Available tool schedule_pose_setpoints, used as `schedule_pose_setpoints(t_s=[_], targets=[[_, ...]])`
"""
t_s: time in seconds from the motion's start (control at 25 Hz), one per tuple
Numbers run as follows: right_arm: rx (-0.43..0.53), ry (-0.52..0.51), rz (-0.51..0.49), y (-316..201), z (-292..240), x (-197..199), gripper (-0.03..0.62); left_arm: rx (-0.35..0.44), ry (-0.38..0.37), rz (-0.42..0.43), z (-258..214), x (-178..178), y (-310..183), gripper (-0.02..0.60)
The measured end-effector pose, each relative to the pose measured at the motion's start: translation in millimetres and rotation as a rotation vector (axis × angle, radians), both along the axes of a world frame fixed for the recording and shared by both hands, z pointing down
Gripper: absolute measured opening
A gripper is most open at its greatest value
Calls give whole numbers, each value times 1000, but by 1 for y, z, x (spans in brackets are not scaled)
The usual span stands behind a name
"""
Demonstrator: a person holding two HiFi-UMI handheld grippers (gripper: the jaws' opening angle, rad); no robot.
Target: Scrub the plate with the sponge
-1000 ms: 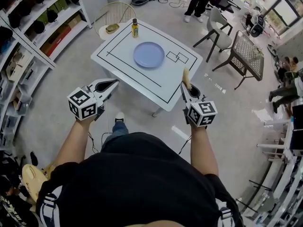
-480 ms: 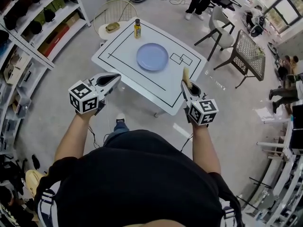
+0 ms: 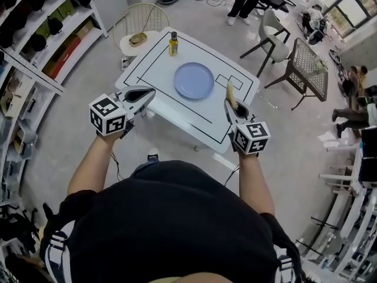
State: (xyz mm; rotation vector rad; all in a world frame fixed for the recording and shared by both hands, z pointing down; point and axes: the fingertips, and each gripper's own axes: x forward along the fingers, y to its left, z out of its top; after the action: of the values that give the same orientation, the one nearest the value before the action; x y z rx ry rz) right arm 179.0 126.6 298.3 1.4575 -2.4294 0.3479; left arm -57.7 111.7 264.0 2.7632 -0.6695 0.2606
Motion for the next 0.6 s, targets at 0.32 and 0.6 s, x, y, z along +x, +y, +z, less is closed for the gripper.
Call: schedule_pose_setpoints(t_s=[0.32,0.6], targets=[[10,3,33,-36,-3,-34,44,-8,3,49,2,-27,-38,5],[13,19,74,-60,-4,-52,44,-16,15,94,8,-41,-68,5]])
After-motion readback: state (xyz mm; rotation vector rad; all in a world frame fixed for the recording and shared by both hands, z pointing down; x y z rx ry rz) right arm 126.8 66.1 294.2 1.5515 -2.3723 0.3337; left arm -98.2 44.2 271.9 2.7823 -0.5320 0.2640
